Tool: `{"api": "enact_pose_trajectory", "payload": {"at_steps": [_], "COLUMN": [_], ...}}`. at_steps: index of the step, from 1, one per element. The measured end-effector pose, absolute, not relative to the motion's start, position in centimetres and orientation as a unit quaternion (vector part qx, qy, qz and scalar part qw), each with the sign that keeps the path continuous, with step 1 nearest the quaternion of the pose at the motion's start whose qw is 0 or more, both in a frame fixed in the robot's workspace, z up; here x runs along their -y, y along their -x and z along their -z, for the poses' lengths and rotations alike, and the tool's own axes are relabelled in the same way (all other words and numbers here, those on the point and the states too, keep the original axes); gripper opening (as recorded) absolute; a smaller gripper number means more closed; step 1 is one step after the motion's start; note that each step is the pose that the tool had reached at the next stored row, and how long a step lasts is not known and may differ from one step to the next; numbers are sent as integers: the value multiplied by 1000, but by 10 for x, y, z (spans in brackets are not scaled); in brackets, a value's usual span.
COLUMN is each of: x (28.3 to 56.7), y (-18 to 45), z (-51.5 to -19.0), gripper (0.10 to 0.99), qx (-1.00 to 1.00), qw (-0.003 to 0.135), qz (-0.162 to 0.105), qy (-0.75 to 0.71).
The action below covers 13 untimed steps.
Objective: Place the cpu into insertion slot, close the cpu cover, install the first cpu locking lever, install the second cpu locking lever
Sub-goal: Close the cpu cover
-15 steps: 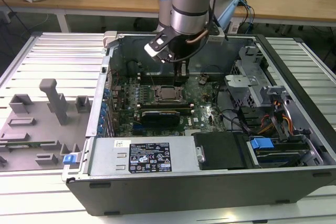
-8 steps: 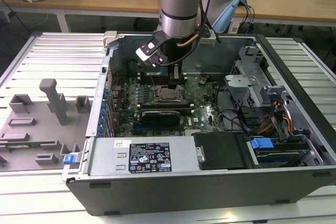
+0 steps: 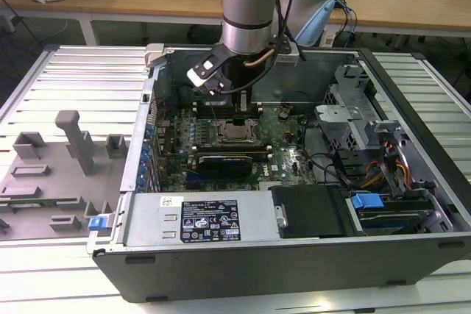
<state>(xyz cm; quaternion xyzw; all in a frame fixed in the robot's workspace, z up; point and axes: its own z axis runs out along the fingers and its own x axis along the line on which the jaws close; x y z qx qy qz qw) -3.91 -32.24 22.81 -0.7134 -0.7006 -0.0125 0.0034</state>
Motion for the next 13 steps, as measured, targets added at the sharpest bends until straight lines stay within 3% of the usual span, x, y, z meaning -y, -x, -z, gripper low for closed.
{"api": "enact_pose_trajectory", "payload": {"at_steps": [13], "x": [322], "y": [39], "z": [-228], "gripper": [106], "qx": [801], "qw": [5], "qz": [11], "qy": [598]}}
